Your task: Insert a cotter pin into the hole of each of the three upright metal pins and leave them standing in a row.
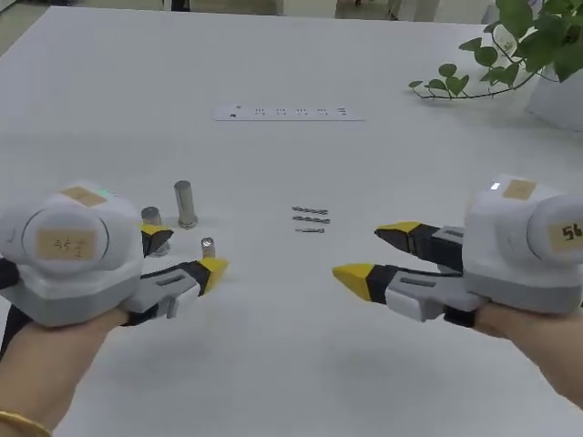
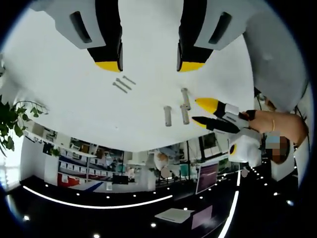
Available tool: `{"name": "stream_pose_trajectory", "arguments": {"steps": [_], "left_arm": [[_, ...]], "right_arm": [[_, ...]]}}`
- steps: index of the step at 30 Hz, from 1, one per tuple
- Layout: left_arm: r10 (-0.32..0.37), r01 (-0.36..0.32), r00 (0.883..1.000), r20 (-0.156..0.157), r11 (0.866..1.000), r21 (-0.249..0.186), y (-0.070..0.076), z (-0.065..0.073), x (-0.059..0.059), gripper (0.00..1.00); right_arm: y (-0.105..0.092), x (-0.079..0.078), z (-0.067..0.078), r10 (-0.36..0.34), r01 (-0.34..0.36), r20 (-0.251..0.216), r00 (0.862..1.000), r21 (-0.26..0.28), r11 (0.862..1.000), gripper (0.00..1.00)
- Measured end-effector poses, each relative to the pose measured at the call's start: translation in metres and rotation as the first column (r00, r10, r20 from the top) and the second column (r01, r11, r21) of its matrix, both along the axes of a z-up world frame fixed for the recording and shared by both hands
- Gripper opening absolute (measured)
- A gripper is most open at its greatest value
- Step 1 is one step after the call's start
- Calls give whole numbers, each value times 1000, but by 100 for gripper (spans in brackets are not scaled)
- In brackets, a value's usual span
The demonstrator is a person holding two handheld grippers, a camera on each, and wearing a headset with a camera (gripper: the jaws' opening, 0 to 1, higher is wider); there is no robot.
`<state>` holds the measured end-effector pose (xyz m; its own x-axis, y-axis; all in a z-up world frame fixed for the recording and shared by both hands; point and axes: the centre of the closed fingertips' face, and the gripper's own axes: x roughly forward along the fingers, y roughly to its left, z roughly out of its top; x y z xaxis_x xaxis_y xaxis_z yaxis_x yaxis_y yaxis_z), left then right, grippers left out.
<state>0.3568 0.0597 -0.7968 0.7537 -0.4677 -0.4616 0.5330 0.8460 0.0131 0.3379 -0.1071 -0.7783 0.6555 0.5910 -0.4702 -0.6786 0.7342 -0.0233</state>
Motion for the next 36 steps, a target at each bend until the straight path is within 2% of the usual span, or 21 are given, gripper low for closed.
{"name": "stream_pose_trajectory", "arguments": {"steps": [8, 11, 15, 18, 22, 31, 36], "left_arm": [[21, -21, 1000, 4, 1000, -16, 10, 7, -5, 59], [23, -23, 1000, 7, 999, -28, 13, 10, -7, 63], [27, -27, 999, 17, 999, -26, 16, 12, -10, 67], [26, -25, 999, 21, 999, -24, 19, 14, -12, 70], [26, -25, 999, 31, 999, -27, 21, 17, -13, 74], [-3, 3, 998, 65, 1000, -2, 25, 21, -13, 81], [-6, 6, 999, 54, 1000, -9, 25, 20, -14, 83]], "right_arm": [[5, 18, -3, 48, -49, -14, 999, -40, 998, 35], [8, 25, -11, 93, -95, -30, 995, -80, 992, 32], [13, 32, -17, 114, -118, -60, 992, -69, 991, 31], [17, 38, -22, 139, -146, -80, 987, -86, 986, 30], [17, 46, -30, 166, -179, -97, 981, -147, 973, 28], [20, 66, -49, 201, -230, -150, 968, -212, 950, 24], [24, 76, -58, 217, -254, -166, 962, -247, 935, 22]]}}
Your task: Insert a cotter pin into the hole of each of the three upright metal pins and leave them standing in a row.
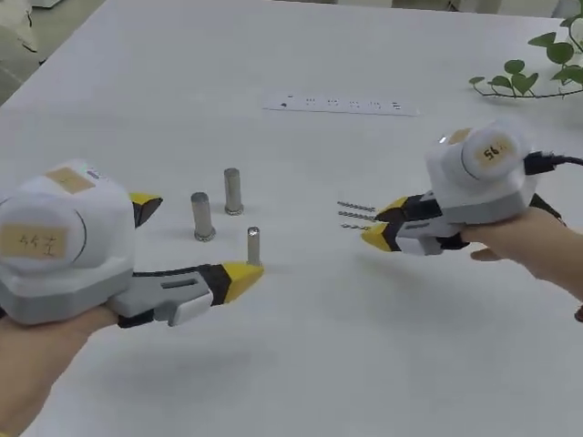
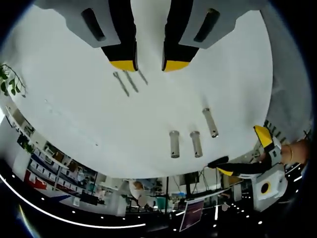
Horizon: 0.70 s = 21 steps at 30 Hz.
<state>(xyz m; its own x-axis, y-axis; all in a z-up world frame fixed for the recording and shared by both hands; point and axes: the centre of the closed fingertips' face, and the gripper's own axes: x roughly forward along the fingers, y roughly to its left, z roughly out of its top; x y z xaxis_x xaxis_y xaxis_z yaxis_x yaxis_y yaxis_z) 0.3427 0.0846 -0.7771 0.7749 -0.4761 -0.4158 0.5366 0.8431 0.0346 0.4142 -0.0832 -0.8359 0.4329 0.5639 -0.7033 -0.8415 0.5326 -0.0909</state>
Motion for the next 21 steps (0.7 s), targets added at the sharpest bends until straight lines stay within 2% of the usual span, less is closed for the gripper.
{"name": "stream_pose_trajectory", "arguments": {"steps": [5, 10, 15, 17, 20, 21], "left_arm": [[-6, 6, 1000, 10, 1000, 0, 0, 0, 0, 82], [-7, 7, 1000, 7, 1000, 6, 2, -3, -2, 79], [-10, 10, 1000, 7, 1000, 11, 4, -4, -4, 77], [-8, 8, 1000, 5, 1000, 16, 5, -4, -4, 77], [-9, 9, 1000, 4, 1000, 20, 7, -4, -5, 76], [-10, 10, 1000, 4, 1000, 22, 7, -4, -5, 76]], "right_arm": [[1, 7, -8, 31, -32, -13, 999, -48, 998, 20], [-1, 13, -16, 50, -53, -33, 998, -99, 994, 18], [-1, 15, -23, 83, -91, -61, 995, -143, 986, 15], [0, 20, -26, 101, -111, -69, 993, -165, 980, 14], [-3, 18, -28, 136, -150, -82, 987, -199, 968, 13], [-1, 19, -27, 140, -152, -77, 987, -187, 970, 13]]}}
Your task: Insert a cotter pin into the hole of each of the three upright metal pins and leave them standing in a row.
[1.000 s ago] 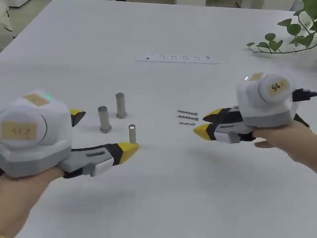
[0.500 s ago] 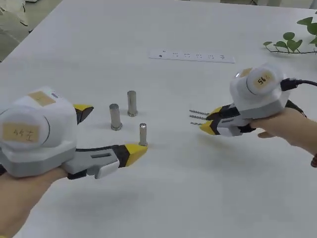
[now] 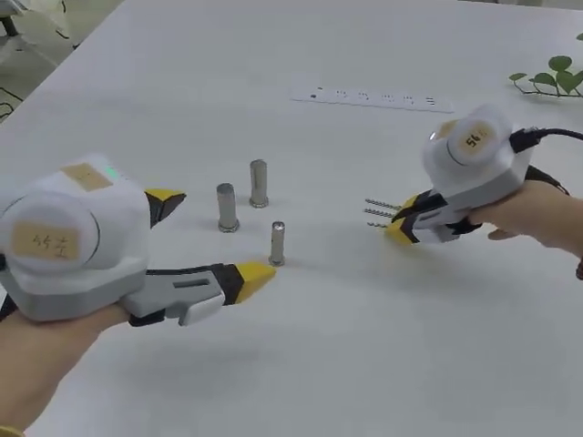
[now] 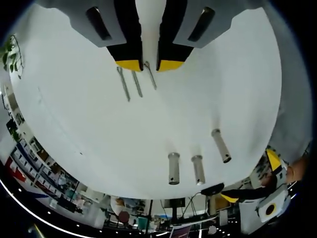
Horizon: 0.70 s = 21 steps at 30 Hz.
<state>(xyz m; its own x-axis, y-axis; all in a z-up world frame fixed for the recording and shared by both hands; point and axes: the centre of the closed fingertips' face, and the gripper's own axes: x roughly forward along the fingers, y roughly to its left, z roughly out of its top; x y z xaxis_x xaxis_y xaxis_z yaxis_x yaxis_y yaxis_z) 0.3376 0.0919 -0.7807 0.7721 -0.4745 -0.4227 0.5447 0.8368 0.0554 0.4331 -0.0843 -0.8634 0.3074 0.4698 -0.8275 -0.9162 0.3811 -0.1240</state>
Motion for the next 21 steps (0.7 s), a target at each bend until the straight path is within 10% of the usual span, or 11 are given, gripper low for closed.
{"name": "stream_pose_trajectory", "arguments": {"steps": [10, 21], "left_arm": [[7, -7, 1000, -4, 1000, 10, 4, -1, -4, 73], [4, -4, 1000, -20, 1000, -2, 6, 1, -6, 71]], "right_arm": [[3, -3, -2, 41, -46, -98, 994, -43, 998, 10], [4, -2, -3, 87, -98, -90, 992, -126, 987, 5]]}}
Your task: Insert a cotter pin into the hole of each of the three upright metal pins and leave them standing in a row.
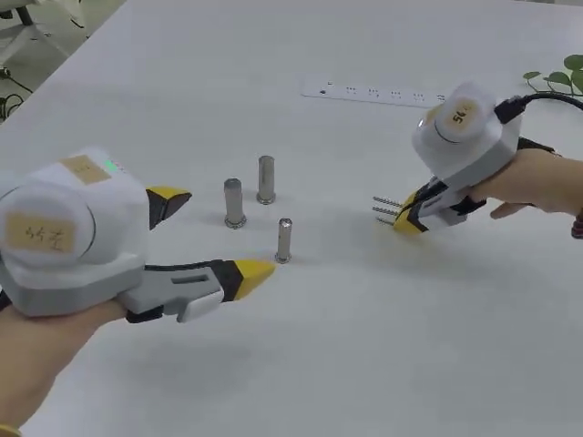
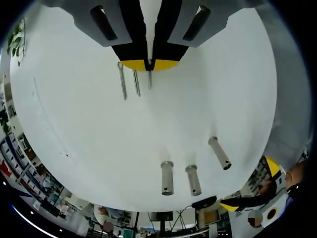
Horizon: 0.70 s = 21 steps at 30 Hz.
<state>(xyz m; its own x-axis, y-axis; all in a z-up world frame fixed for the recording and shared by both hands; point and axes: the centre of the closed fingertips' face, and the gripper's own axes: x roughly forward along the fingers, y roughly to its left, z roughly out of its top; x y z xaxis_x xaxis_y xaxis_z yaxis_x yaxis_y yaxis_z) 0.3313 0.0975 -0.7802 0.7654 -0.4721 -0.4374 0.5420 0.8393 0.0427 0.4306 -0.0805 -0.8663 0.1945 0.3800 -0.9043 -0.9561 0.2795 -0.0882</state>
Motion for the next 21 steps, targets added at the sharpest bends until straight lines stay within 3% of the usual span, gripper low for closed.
{"name": "stream_pose_trajectory", "arguments": {"steps": [7, 15, 21], "left_arm": [[-7, 7, 1000, -4, 1000, 0, -1, 0, 0, 68], [-27, 27, 1000, -4, 1000, -6, -6, 3, -1, 65], [-37, 37, 999, 1, 999, -9, -8, 6, -1, 62]], "right_arm": [[-1, 1, 1, -6, 6, 2, 1000, -5, 1000, 3], [1, 1, 3, -46, 46, 7, 999, 25, 999, 1], [1, 1, 9, -55, 53, 33, 998, 36, 998, 1]]}}
